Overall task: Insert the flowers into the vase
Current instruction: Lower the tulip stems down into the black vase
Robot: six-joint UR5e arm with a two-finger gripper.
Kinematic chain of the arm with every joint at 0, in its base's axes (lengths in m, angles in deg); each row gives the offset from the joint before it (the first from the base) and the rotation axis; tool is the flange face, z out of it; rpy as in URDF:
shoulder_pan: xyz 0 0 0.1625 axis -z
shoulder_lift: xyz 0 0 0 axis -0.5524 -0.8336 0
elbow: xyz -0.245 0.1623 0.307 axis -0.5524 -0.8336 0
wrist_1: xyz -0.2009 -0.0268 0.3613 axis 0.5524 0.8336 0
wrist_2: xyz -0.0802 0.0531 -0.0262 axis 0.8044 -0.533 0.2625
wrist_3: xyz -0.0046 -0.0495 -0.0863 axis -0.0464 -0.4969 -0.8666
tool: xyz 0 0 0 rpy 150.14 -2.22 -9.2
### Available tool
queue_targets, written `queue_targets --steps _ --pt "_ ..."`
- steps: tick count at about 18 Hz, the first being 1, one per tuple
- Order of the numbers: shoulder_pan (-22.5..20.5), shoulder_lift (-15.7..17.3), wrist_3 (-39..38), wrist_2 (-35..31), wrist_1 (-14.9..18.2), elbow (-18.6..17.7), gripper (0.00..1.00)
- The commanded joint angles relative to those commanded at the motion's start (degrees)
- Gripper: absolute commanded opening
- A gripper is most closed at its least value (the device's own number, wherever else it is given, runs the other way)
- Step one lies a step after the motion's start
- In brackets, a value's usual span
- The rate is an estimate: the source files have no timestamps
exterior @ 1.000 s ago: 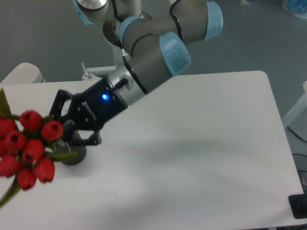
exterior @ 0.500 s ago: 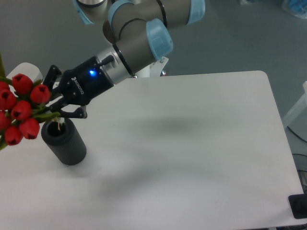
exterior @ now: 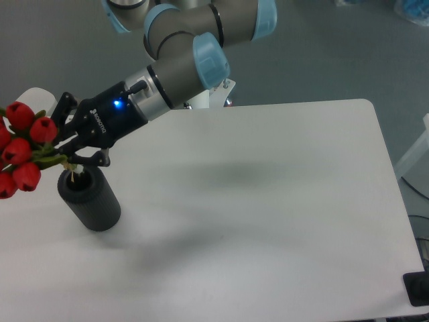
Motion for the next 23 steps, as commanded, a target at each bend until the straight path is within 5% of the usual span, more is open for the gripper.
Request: queue_targets --steps 23 --pt "0.62 -0.62 9.66 -0.7 -1.06 -6.5 0.15"
